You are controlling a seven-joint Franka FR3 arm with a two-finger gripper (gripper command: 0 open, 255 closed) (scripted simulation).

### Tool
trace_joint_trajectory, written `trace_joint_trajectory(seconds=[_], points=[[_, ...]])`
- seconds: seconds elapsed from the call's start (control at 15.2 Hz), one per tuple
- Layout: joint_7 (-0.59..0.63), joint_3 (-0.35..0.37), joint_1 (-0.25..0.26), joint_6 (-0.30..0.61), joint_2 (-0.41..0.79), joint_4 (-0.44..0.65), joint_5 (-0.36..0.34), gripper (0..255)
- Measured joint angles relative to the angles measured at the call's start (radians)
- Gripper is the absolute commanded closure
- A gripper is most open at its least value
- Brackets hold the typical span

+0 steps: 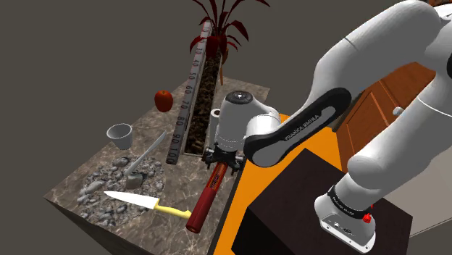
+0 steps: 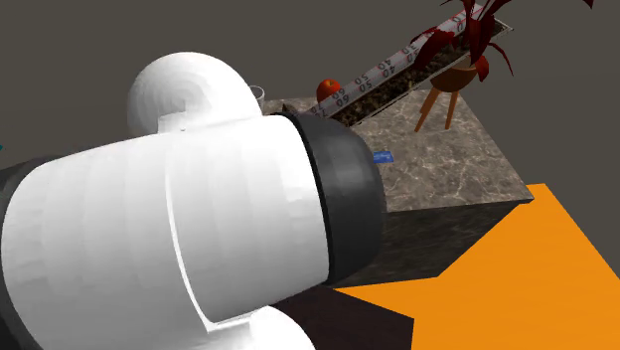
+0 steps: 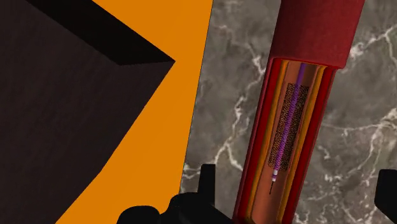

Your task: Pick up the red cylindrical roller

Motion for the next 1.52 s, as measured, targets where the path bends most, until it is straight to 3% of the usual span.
trace_joint_trajectory(seconds=[0.07, 0.2, 0.59, 0.66, 1.32, 1.52], points=[[0.102, -0.013, 0.007, 0.014, 0.058, 0.013, -0.105, 0], [0.206, -0.059, 0.040, 0.029, 0.126, 0.033, -0.224, 0], [0.356, -0.187, 0.141, 0.080, 0.241, 0.052, -0.423, 0], [0.364, -0.195, 0.147, 0.085, 0.247, 0.051, -0.433, 255], [0.372, -0.202, 0.153, 0.090, 0.250, 0.050, -0.443, 255], [0.332, -0.162, 0.120, 0.071, 0.222, 0.047, -0.391, 255]])
